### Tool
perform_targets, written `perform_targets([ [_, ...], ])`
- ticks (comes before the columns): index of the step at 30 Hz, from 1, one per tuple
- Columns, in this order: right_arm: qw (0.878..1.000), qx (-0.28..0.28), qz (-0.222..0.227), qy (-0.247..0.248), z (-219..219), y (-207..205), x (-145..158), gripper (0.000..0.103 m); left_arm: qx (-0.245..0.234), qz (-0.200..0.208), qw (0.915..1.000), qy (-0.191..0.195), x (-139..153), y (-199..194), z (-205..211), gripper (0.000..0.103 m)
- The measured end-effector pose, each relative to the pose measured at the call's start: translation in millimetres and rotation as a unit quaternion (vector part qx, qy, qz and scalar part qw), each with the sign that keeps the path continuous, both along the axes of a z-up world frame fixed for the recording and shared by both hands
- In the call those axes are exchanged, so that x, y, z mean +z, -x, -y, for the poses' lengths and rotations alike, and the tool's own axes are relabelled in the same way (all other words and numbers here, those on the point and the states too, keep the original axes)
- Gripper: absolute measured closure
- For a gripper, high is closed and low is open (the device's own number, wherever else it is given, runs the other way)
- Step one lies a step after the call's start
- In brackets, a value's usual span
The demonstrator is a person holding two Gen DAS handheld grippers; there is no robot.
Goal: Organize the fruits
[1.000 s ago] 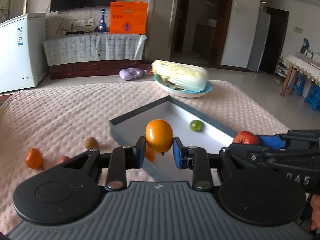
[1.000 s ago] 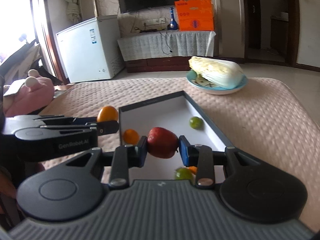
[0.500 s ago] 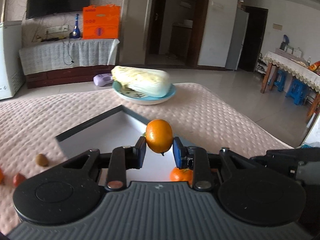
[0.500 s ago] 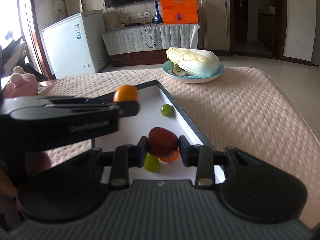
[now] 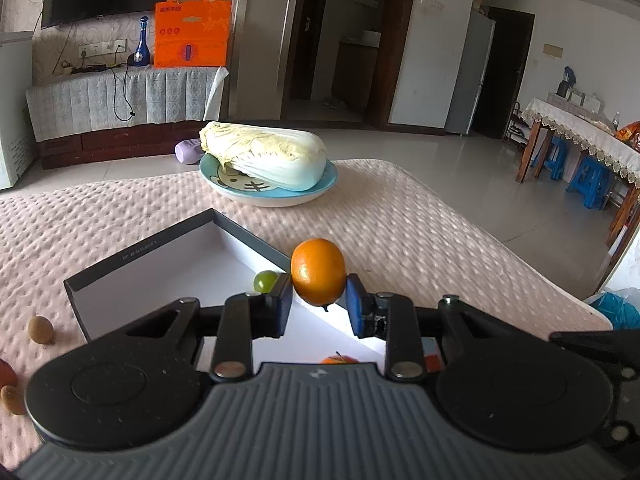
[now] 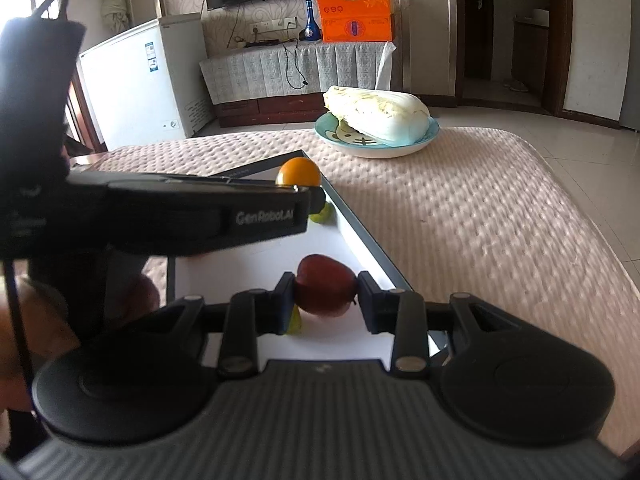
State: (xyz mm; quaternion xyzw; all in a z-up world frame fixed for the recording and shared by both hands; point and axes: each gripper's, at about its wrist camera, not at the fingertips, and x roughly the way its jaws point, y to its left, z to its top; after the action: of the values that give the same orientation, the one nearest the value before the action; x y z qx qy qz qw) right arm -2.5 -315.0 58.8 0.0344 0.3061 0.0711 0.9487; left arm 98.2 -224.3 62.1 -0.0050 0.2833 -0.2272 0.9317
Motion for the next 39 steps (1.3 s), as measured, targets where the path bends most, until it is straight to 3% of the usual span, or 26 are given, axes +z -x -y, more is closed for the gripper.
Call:
perform_targets([
  [9,1.000,-0.010,-0.003,0.003,4.7,1.0,-3.5,0.067,0.012,-0.026,0.9994,-0.018,-13.8,-19.6,4.3,0.066],
  [10,1.000,-0.012,-0.004,0.002,5.3,-0.2,-3.8,0.067,0.012,-0.026,0.9995,-0.015,-13.2,-19.7,3.2,0.062],
  [12,1.000,-0.014,-0.004,0.001,5.2,-1.6,-4.0,0.067,0.012,-0.016,0.9998,-0.008,-10.0,-16.6,1.2,0.041],
  [14,1.000,-0.016,-0.005,0.000,4.3,-3.7,-4.6,0.067,0.014,0.000,0.9999,-0.006,-5.4,-10.7,-1.2,0.034],
  [22,0.999,-0.032,-0.009,-0.003,-1.3,-14.6,-8.5,0.067,0.021,0.023,0.9994,0.018,12.8,2.9,-23.7,0.033],
  [39,0.998,-0.066,-0.022,-0.008,-20.3,-39.4,-16.1,0.067,0.007,0.049,0.9988,-0.003,34.6,63.2,-80.2,0.033],
])
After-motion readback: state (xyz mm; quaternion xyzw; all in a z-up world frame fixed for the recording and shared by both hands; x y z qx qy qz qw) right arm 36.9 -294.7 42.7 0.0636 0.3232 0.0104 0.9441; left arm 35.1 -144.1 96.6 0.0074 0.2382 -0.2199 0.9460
